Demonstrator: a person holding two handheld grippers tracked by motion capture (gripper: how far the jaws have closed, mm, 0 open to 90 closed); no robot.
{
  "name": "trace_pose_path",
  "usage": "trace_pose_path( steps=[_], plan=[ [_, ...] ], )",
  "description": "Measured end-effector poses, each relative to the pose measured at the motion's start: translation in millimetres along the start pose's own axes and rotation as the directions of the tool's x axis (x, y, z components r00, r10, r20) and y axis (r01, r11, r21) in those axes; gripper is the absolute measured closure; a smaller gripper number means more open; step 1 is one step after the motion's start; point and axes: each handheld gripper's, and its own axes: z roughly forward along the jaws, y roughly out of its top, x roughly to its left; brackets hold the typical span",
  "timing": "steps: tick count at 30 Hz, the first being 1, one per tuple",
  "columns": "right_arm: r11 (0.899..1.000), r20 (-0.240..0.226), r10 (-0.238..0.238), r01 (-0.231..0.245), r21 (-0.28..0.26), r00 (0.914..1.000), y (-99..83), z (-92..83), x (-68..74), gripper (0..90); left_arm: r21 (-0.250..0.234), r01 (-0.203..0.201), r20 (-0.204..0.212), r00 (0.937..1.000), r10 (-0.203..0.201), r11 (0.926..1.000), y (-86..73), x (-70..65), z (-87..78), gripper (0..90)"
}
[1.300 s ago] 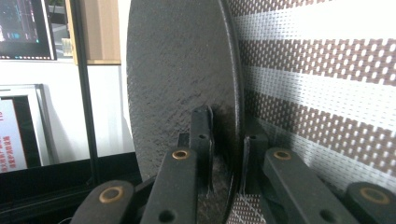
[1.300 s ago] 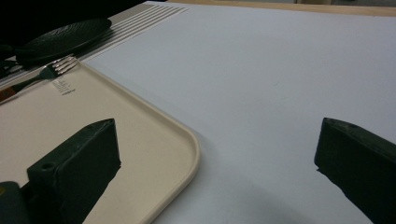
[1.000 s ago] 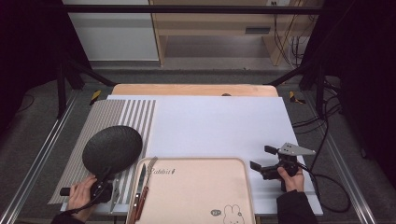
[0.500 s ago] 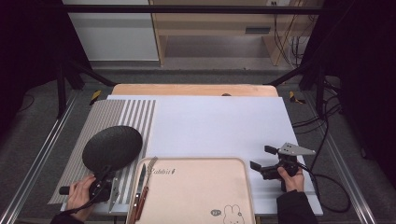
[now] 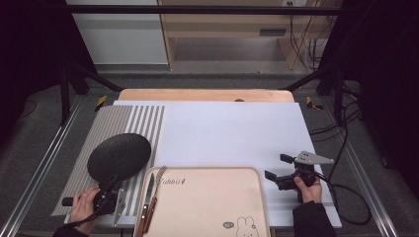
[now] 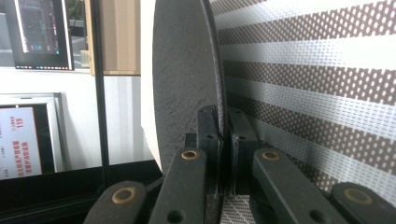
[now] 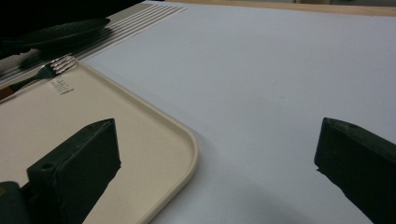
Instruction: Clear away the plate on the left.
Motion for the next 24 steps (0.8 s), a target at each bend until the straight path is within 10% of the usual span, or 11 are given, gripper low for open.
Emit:
trace_pose_path(
  steps=[24],
  plan=[
    [1.0, -0.001, -0.002, 0.002, -0.004, 1.0, 0.6, -1.5, -0.4, 0.2, -0.087, 0.025, -0.062, 0.9976, -0.03, 0.9959, 40.2, 35.0, -45.4, 85.8]
  ],
)
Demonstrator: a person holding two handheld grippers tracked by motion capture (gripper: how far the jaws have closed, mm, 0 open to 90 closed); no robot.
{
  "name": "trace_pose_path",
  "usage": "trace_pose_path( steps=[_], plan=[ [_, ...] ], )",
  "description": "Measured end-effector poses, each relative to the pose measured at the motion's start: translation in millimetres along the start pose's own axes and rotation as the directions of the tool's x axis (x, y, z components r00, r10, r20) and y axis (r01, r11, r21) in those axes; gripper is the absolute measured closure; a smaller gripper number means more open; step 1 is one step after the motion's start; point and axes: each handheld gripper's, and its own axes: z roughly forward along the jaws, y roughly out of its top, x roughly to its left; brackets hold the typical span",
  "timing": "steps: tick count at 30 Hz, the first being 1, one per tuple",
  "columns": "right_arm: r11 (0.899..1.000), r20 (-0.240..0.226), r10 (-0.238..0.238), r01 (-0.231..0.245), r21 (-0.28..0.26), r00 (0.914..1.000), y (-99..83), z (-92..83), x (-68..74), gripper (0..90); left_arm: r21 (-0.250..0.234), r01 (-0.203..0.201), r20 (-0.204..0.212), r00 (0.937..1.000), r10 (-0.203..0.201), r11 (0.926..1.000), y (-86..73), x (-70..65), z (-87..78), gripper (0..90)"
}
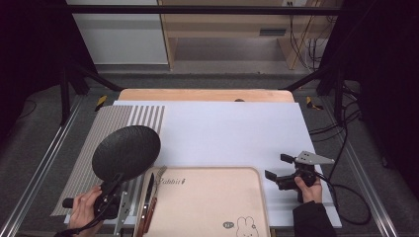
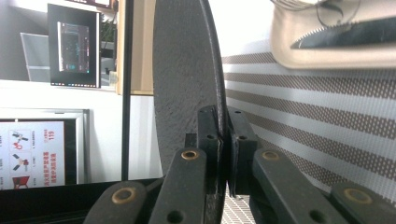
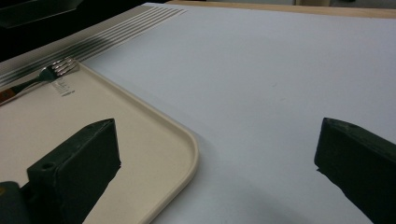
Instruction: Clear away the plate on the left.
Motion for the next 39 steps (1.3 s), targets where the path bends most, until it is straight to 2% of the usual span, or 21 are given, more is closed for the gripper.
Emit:
trace_pose_path(
  steps=[5, 17, 21, 29, 39],
  plan=[
    [1.0, 0.0, -0.002, 0.002, 0.001, 1.0, 0.0, 0.1, -0.2, 0.2, -0.014, 0.006, 0.006, 1.0, -0.006, 0.9999, 6.6, 3.7, -3.5, 85.8],
    [1.0, 0.001, -0.003, 0.003, 0.001, 1.0, -0.3, 0.6, -0.2, 0.2, -0.072, -0.041, 0.019, 0.9989, 0.043, 0.9966, 33.7, 10.9, -13.6, 85.8],
    [1.0, -0.001, -0.002, 0.002, 0.001, 1.0, -0.1, 0.1, -0.2, 0.2, -0.097, -0.045, 0.026, 0.9985, 0.048, 0.9942, 42.4, 13.6, -17.6, 85.8],
    [1.0, 0.0, 0.002, -0.002, 0.0, 1.0, 0.0, 0.0, -0.2, 0.2, -0.143, -0.067, 0.036, 0.9967, 0.072, 0.9875, 60.9, 15.8, -25.4, 85.8],
    [1.0, 0.0, -0.002, 0.002, 0.001, 1.0, -0.3, 0.4, -0.4, 0.2, -0.205, -0.08, 0.055, 0.9941, 0.093, 0.9756, 82.7, 13.2, -34.2, 85.8]
  ],
)
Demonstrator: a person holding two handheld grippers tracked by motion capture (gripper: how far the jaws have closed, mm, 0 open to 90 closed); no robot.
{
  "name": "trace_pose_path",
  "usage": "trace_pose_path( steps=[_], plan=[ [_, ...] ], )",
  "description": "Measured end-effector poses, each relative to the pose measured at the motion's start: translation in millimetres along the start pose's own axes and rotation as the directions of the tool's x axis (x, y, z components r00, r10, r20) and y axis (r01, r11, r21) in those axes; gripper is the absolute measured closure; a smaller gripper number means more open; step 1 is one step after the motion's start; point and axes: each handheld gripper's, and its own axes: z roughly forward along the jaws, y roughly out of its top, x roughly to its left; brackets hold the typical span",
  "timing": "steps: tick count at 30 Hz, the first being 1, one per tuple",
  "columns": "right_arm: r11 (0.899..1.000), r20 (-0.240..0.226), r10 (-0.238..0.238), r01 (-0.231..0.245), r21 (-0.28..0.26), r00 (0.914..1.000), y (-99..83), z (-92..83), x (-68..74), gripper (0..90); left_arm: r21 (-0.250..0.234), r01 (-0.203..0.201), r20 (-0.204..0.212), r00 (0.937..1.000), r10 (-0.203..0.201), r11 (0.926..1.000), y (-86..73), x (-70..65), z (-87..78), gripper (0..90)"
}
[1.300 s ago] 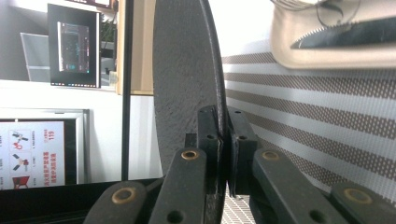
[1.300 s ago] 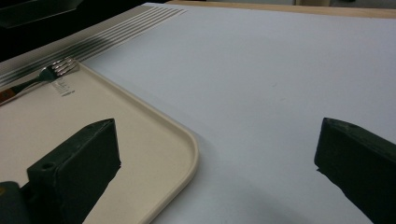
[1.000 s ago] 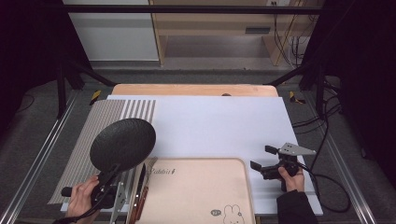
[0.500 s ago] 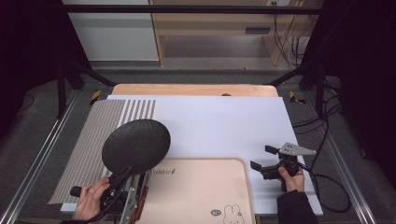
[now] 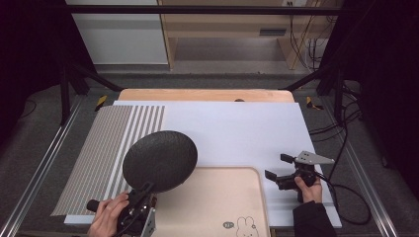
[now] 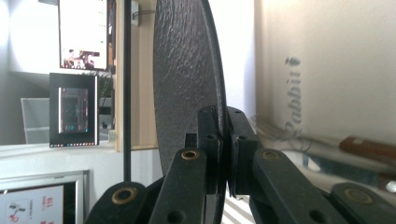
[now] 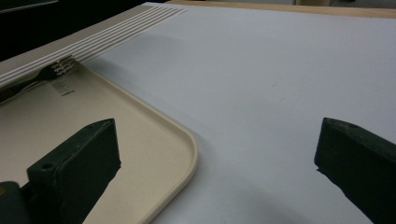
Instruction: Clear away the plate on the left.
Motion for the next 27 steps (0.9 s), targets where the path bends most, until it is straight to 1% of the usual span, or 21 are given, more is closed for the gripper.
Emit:
trace_pose_path(
  steps=[2, 7, 8, 10, 14, 19, 20, 27],
  plan=[
    [1.0, -0.001, -0.001, 0.001, -0.001, 1.0, 0.0, 0.0, 0.0, 0.2, -0.02, 0.002, 0.009, 1.0, -0.002, 0.9998, 4.2, -1.8, -1.5, 85.8],
    [1.0, 0.0, 0.0, 0.0, 0.0, 1.0, 0.0, 0.2, 0.0, 0.2, -0.046, -0.011, 0.035, 0.9993, 0.013, 0.9989, 14.2, -5.1, -4.9, 85.8],
    [1.0, 0.0, 0.001, -0.001, 0.0, 1.0, 0.0, 0.2, 0.1, 0.2, -0.055, -0.007, 0.04, 0.9992, 0.01, 0.9984, 15.8, -6.1, -4.7, 85.8],
    [1.0, 0.0, -0.001, 0.001, -0.001, 1.0, 0.0, 0.1, 0.0, 0.2, -0.062, -0.014, 0.049, 0.9987, 0.017, 0.998, 18.8, -7.0, -4.8, 85.8],
    [1.0, 0.0, 0.001, -0.001, 0.0, 1.0, 0.1, 0.2, 0.2, 0.2, -0.075, -0.014, 0.064, 0.9978, 0.018, 0.9971, 24.5, -10.1, -3.4, 85.8],
    [1.0, 0.0, 0.005, -0.005, -0.002, 1.0, 0.3, -0.3, 0.4, 0.2, -0.105, -0.009, 0.086, 0.9962, 0.018, 0.9945, 30.7, -14.4, -3.5, 85.7],
    [1.0, 0.002, -0.001, 0.001, -0.001, 1.0, 0.2, -0.1, 0.0, 0.2, -0.107, -0.013, 0.091, 0.9956, 0.023, 0.9942, 32.1, -14.9, -3.6, 85.8],
    [1.0, 0.004, 0.001, -0.001, 0.0, 1.0, 0.2, -0.2, 0.1, 0.2, -0.125, -0.02, 0.117, 0.9926, 0.034, 0.992, 41.4, -18.3, -3.2, 85.8]
  ],
)
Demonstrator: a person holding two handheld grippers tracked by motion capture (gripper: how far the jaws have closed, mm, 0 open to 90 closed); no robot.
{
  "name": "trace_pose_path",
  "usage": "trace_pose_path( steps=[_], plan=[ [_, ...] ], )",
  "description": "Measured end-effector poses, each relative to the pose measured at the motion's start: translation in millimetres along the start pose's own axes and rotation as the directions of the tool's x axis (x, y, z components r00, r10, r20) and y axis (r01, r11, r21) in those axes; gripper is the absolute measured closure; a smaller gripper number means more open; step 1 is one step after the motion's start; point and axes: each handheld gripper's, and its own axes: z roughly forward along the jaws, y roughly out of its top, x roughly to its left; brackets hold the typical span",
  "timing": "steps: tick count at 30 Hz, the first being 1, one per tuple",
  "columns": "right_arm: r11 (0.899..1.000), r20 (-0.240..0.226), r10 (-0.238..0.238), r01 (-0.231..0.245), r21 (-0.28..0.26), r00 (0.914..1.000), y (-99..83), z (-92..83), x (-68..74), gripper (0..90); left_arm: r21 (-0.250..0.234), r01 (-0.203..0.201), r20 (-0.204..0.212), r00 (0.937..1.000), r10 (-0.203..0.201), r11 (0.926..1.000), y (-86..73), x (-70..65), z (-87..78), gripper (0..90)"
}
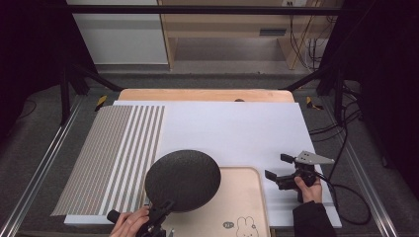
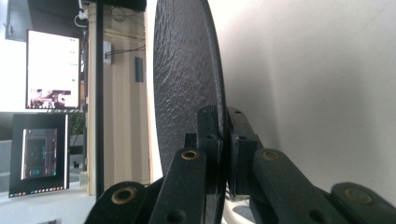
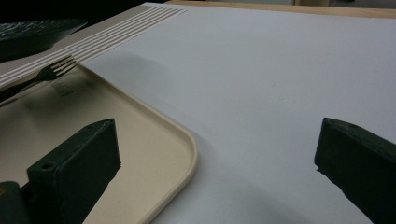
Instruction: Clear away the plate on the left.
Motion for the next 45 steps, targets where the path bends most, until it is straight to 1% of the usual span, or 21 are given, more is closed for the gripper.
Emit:
trace_pose_path(
  steps=[2, 9, 14, 15, 17, 19, 21, 23, 24, 25, 26, 28, 32, 33, 36, 39, 40, 42, 43, 44, 45],
  plan=[
    [1.0, -0.002, 0.003, -0.003, -0.001, 1.0, 0.1, -0.1, 0.3, 0.2, -0.011, 0.005, 0.013, 0.9999, -0.005, 0.9999, 2.1, -1.1, 1.0, 85.7],
    [1.0, 0.0, -0.002, 0.002, 0.0, 1.0, -0.1, 0.0, 0.0, 0.2, -0.021, -0.015, 0.05, 0.9986, 0.016, 0.9997, 9.0, -6.6, 7.5, 85.7],
    [1.0, -0.002, 0.003, -0.003, -0.001, 1.0, 0.1, -0.2, 0.4, 0.2, -0.035, -0.004, 0.069, 0.9976, 0.006, 0.9994, 12.4, -11.3, 10.8, 85.7],
    [1.0, -0.002, 0.004, -0.004, -0.002, 1.0, 0.1, -0.4, 0.4, 0.2, -0.037, -0.002, 0.075, 0.9972, 0.004, 0.9993, 13.1, -12.6, 11.6, 85.7],
    [1.0, -0.001, 0.003, -0.003, -0.004, 1.0, 0.2, -0.4, 0.4, 0.2, -0.033, -0.014, 0.086, 0.9961, 0.017, 0.9994, 14.3, -14.3, 13.3, 85.7],
    [1.0, -0.002, 0.003, -0.003, -0.003, 1.0, 0.1, -0.3, 0.4, 0.2, -0.038, -0.006, 0.1, 0.995, 0.009, 0.9993, 15.4, -17.3, 16.3, 85.7],
    [1.0, -0.002, 0.004, -0.004, -0.001, 1.0, 0.1, -0.2, 0.5, 0.2, -0.033, -0.023, 0.111, 0.9935, 0.027, 0.9992, 16.8, -18.7, 18.6, 85.7],
    [1.0, -0.001, 0.0, 0.0, 0.0, 1.0, 0.0, -0.2, 0.3, 0.2, -0.039, -0.018, 0.12, 0.9925, 0.023, 0.9991, 17.9, -21.0, 20.9, 85.7],
    [1.0, -0.002, 0.002, -0.002, -0.003, 1.0, 0.1, -0.2, 0.3, 0.2, -0.047, -0.009, 0.123, 0.9923, 0.015, 0.9989, 18.3, -22.3, 22.1, 85.7],
    [1.0, -0.002, 0.003, -0.003, -0.002, 1.0, 0.1, -0.4, 0.4, 0.2, -0.04, -0.019, 0.128, 0.9915, 0.024, 0.999, 18.9, -22.2, 22.1, 85.7],
    [1.0, -0.001, 0.002, -0.002, -0.003, 1.0, 0.1, -0.4, 0.3, 0.2, -0.049, -0.009, 0.129, 0.9915, 0.015, 0.9988, 19.4, -23.4, 22.9, 85.7],
    [1.0, -0.001, 0.002, -0.002, -0.002, 1.0, 0.1, -0.4, 0.3, 0.2, -0.044, -0.02, 0.137, 0.9903, 0.026, 0.9988, 20.2, -23.9, 22.5, 85.7],
    [1.0, 0.001, -0.001, 0.001, 0.0, 1.0, -0.1, 0.0, 0.2, 0.2, -0.05, -0.012, 0.153, 0.988, 0.02, 0.9987, 20.7, -27.7, 25.0, 85.6],
    [1.0, 0.0, -0.004, 0.004, 0.001, 1.0, -0.1, -0.1, 0.0, 0.2, -0.047, -0.026, 0.147, 0.9886, 0.033, 0.9986, 21.0, -28.3, 25.0, 85.7],
    [1.0, 0.0, 0.0, 0.0, 0.001, 1.0, 0.0, -0.3, 0.1, 0.2, -0.05, -0.011, 0.15, 0.9885, 0.019, 0.9987, 20.7, -27.9, 25.4, 85.6],
    [1.0, 0.001, -0.003, 0.003, 0.001, 1.0, -0.1, -0.1, 0.1, 0.2, -0.038, -0.034, 0.162, 0.9861, 0.039, 0.9987, 20.7, -25.9, 25.1, 85.7],
    [1.0, 0.0, -0.001, 0.001, 0.001, 1.0, -0.1, -0.2, 0.1, 0.2, -0.033, -0.033, 0.172, 0.9844, 0.038, 0.9989, 21.0, -24.9, 24.5, 85.6],
    [1.0, -0.002, 0.003, -0.003, -0.002, 1.0, 0.0, -0.3, 0.5, 0.2, -0.028, -0.029, 0.179, 0.9833, 0.034, 0.9992, 20.4, -24.2, 24.3, 85.1],
    [1.0, -0.001, 0.004, -0.004, -0.001, 1.0, 0.1, -0.3, 0.5, 0.2, -0.023, -0.015, 0.194, 0.9808, 0.019, 0.9996, 19.7, -24.4, 24.6, 84.8],
    [1.0, -0.002, 0.004, -0.004, -0.002, 1.0, 0.0, -0.3, 0.6, 0.2, -0.016, -0.026, 0.2, 0.9794, 0.029, 0.9995, 19.2, -23.2, 24.2, 84.2],
    [1.0, -0.002, 0.002, -0.002, 0.0, 1.0, 0.0, -0.2, 0.4, 0.2, -0.015, -0.016, 0.208, 0.9779, 0.019, 0.9998, 18.7, -23.2, 24.3, 83.8]
  ],
)
